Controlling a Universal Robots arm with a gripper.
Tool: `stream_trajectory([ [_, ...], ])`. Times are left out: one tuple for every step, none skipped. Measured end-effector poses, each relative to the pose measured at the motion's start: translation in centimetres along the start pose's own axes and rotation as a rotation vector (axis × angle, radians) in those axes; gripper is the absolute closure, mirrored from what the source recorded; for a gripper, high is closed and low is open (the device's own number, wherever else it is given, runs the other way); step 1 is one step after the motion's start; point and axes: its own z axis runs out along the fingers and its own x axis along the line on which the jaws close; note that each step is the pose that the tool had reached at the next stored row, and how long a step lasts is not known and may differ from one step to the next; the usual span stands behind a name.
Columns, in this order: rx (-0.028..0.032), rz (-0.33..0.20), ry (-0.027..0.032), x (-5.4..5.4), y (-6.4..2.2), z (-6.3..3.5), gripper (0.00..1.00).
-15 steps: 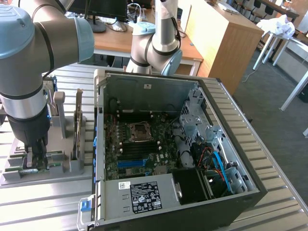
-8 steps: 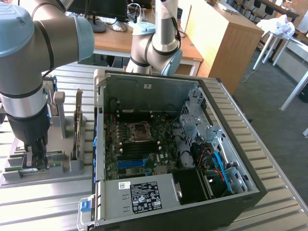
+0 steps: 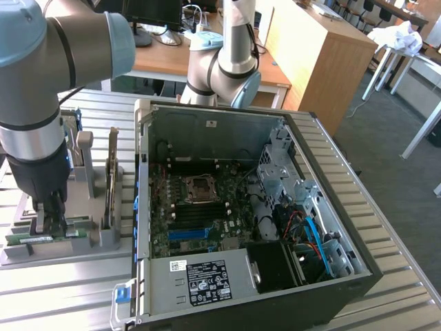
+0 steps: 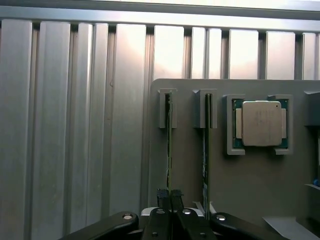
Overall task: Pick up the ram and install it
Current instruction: 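Pick up the ram and move it above insertion slot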
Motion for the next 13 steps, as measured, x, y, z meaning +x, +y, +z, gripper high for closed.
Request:
stream_trajectory([
  [0.0001,0.000,0.0001,0.0,0.00,-0.19,0.88],
  [0.0001,0.000,0.0001,0.0,0.00,-0.39,0.88],
  [0.0001,0.000,0.0001,0.0,0.00,-0.62,0.88],
  [0.0001,0.000,0.0001,0.0,-0.01,-0.86,0.88],
  [-0.0001,0.000,0.0001,0.0,-0.01,-1.13,0.88],
  [-0.0001,0.000,0.0001,0.0,-0.02,-1.41,0.88],
  [-0.0002,0.000,0.0001,0.0,-0.02,-1.72,0.88],
  [-0.0003,0.000,0.0003,0.0,-0.03,-2.06,0.88],
  [-0.0004,0.000,0.0003,0.0,-0.03,-2.41,0.88],
  [-0.0005,0.000,0.0004,0.0,-0.04,-2.82,0.88],
  [-0.0007,0.000,0.0005,0.0,-0.04,-3.21,0.88],
  [-0.0006,0.000,0.0006,0.0,-0.05,-3.59,0.88],
  [-0.0006,0.000,0.0008,0.0,-0.05,-3.96,0.88],
])
